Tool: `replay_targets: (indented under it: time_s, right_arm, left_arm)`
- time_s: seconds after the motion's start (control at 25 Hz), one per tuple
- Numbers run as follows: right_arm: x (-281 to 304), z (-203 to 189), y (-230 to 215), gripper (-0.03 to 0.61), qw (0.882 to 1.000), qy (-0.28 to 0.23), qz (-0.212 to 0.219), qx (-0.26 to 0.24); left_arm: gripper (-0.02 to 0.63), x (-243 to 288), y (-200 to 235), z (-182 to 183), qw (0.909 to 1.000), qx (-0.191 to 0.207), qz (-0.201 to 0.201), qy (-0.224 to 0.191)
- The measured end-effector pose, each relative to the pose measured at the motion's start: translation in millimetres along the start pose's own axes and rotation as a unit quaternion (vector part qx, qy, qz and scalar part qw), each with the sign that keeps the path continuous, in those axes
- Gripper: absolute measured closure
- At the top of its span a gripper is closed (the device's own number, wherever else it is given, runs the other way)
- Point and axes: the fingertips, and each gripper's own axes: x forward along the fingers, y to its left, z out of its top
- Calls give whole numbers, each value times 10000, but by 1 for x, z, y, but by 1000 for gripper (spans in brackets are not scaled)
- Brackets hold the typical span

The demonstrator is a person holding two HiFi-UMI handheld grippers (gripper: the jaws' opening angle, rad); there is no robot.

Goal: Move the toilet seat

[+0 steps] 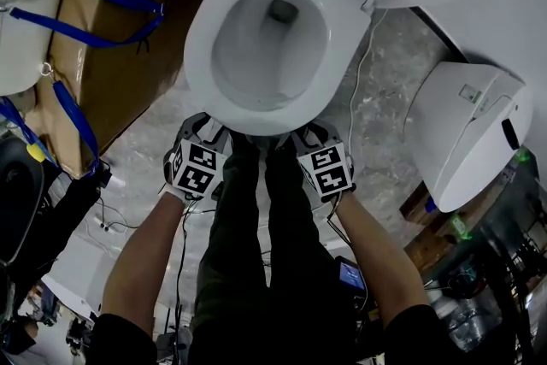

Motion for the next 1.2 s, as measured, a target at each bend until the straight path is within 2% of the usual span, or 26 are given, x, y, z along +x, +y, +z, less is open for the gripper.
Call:
replay_targets:
  time_s: [0.32,0.48,0.6,0.72,0.88,1.2]
  right_arm:
    - [-34,16,8,440,9997,-85,190,119]
    - [-62,30,10,440,9991,-227,214,290]
    - [-86,40,12,440,9991,-291,225,231]
    - [-110,55,13,446,9988,-390,236,178]
    - [-147,81,8,448,9965,-685,227,431]
    - [-228,128,-15,448,9881,-1270,-305,815]
  left_arm:
    - [451,-42,-8,21,9998,-72,-5,-176]
    - [451,-72,-15,40,9994,-104,41,-330]
    - [451,-98,-22,57,9989,-118,47,-457]
    - [451,-127,-25,83,9981,-108,59,-599]
    - [451,-166,-30,124,9952,-187,136,-947]
    - [451,-223,-33,204,9876,-450,500,-1422]
